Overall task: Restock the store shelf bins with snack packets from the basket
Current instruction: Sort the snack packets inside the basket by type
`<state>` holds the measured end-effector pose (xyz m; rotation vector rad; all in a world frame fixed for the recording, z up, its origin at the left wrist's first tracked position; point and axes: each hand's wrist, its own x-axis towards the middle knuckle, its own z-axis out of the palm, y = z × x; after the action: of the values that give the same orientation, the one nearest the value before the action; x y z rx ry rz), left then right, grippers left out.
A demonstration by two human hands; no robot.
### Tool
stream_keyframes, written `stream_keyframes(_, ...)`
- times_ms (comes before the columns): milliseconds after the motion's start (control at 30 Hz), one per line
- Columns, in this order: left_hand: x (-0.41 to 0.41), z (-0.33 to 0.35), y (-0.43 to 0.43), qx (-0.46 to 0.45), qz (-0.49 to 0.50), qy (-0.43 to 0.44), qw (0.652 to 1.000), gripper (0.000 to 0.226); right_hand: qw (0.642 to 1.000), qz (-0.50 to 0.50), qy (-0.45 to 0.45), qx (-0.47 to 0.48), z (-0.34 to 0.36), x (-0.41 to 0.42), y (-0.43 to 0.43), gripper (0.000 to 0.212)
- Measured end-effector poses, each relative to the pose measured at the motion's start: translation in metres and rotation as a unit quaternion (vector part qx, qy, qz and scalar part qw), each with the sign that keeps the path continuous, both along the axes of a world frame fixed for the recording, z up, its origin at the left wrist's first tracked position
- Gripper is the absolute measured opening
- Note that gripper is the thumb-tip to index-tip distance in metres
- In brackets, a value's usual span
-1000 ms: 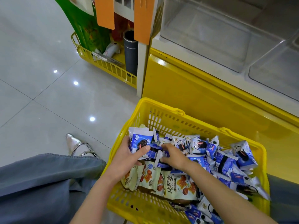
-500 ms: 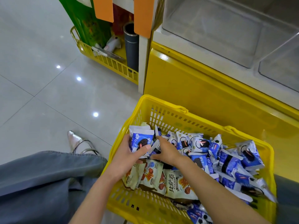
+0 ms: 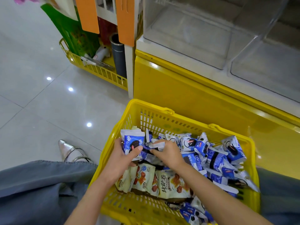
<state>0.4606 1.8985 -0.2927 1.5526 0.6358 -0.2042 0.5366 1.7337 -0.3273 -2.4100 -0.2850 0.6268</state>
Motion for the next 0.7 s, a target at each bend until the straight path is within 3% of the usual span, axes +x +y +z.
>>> stream_keyframes(167, 0.001, 0.011, -0.023, -0.019, -0.041, -0.003, 0.999, 0.035, 0.994, -0.073, 0.001, 0.087, 0.057, 0.008, -0.043, 0.025)
stream_keyframes(333, -0.002, 0.026, -0.052, 0.009, -0.144, -0.002, 0.99, 0.041, 0.982, -0.168, -0.082, 0.03, 0.084, 0.025, -0.111, 0.032)
stream_keyframes(467, 0.004, 0.034, -0.077, 0.017, -0.196, 0.017, 0.98, 0.065, 0.975, -0.183, -0.079, -0.096, 0.082, 0.018, -0.151, 0.051)
stream_keyframes(567, 0.012, 0.039, -0.1, 0.025, -0.226, 0.05, 0.972, 0.087, 0.976, -0.171, -0.136, -0.026, 0.095, -0.003, -0.155, 0.045)
stream_keyframes(600, 0.015, 0.039, -0.109, 0.03, -0.232, 0.061, 0.97, 0.092, 0.98, -0.163, -0.109, 0.026, 0.1, -0.012, -0.151, 0.044)
stream_keyframes(700, 0.017, 0.042, -0.138, 0.029, -0.265, 0.078, 0.96, 0.093, 0.97, -0.16, 0.084, 0.163, 0.105, -0.04, -0.136, 0.047)
